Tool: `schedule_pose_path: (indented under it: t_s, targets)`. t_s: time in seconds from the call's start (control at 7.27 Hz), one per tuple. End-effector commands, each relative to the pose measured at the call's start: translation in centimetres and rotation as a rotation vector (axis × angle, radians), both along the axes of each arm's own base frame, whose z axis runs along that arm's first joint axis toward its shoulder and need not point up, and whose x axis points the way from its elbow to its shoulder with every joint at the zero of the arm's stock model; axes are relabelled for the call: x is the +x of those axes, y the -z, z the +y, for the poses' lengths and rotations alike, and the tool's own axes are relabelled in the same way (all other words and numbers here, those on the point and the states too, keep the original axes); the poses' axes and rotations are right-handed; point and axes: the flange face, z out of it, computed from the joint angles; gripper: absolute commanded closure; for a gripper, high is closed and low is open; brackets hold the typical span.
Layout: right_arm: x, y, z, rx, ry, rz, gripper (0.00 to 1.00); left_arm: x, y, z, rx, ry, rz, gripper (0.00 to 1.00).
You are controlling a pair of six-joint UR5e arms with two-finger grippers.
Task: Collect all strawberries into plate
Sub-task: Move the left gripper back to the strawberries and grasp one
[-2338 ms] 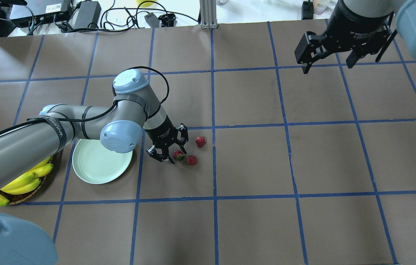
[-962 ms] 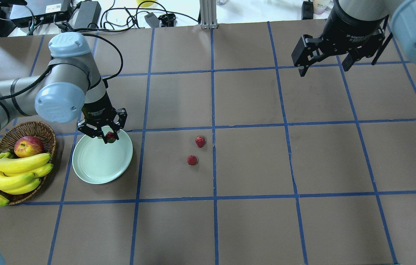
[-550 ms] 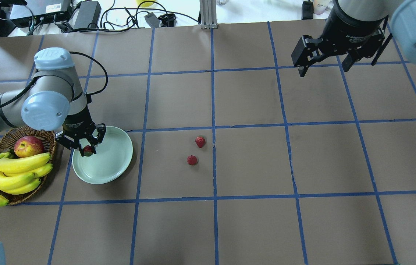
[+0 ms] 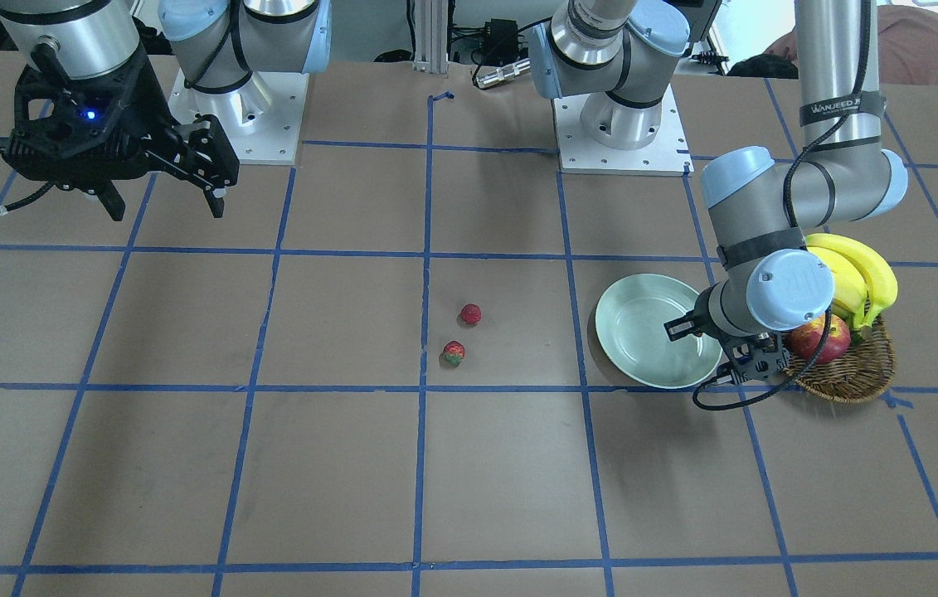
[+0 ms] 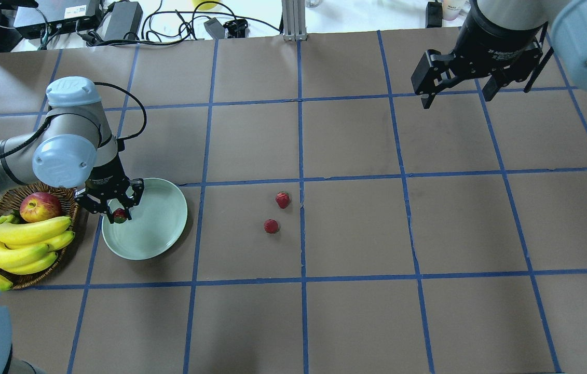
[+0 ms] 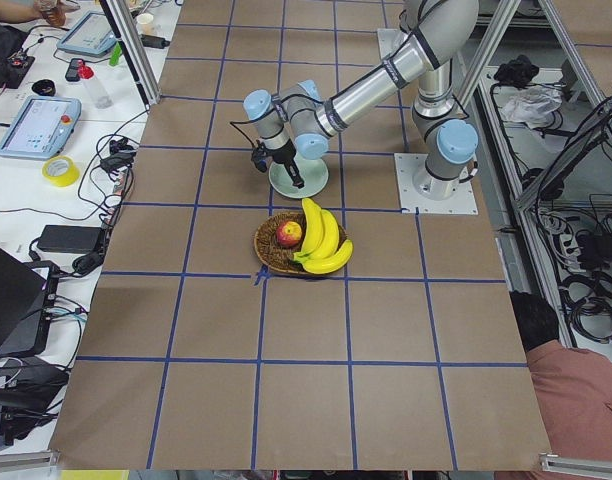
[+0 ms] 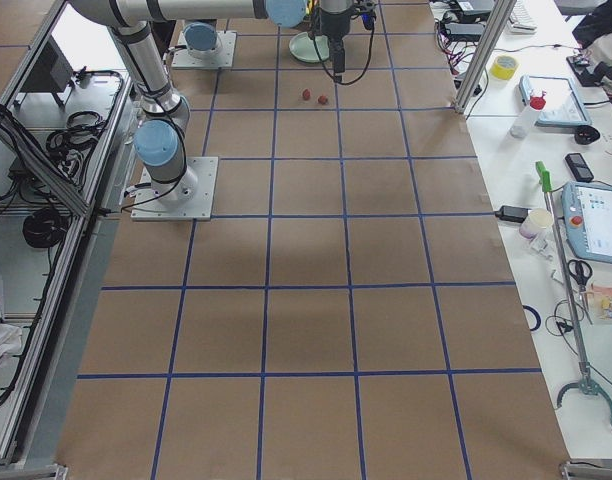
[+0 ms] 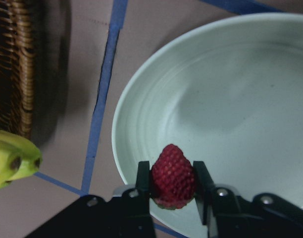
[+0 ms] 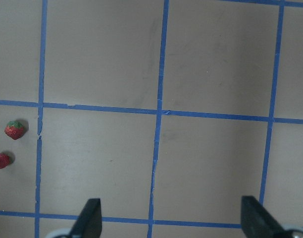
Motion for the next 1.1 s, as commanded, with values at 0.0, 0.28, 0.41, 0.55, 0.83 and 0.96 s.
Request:
schedule_pose_path:
  t_s: [0.0,0.28,0.41,0.55,0.83,0.96]
  targets:
    - [0.0,0.0,0.0,0.0,0.001,-0.001,0.0,-0.3,-1.5,-0.2,-0.036,0.012,0.003,0.0]
    - [0.0,0.0,0.0,0.0,0.001,-0.001,0.0,-5.2,-5.4,-1.5,-0.146,0.02,0.141,0.0]
    - [0.0,0.0,0.0,0.0,0.001,-0.001,0.0,-9.0,-7.4,-2.5,-0.195,0.079,0.169,0.0]
    - [0.0,0.0,0.0,0.0,0.001,0.0,0.0,-13.0,-8.2,-2.7,-0.222,0.135,0.18,0.0]
    - [0.0,0.0,0.0,0.0,-0.001,-0.001,0.0,-18.6,-8.0,-3.1,-0.317,0.121,0.285,0.0]
    - [0.0,0.1,-0.1,0.001,0.003,-0.003,0.0,-20.8,-7.9,-2.9,-0.337,0.131,0.369,0.0]
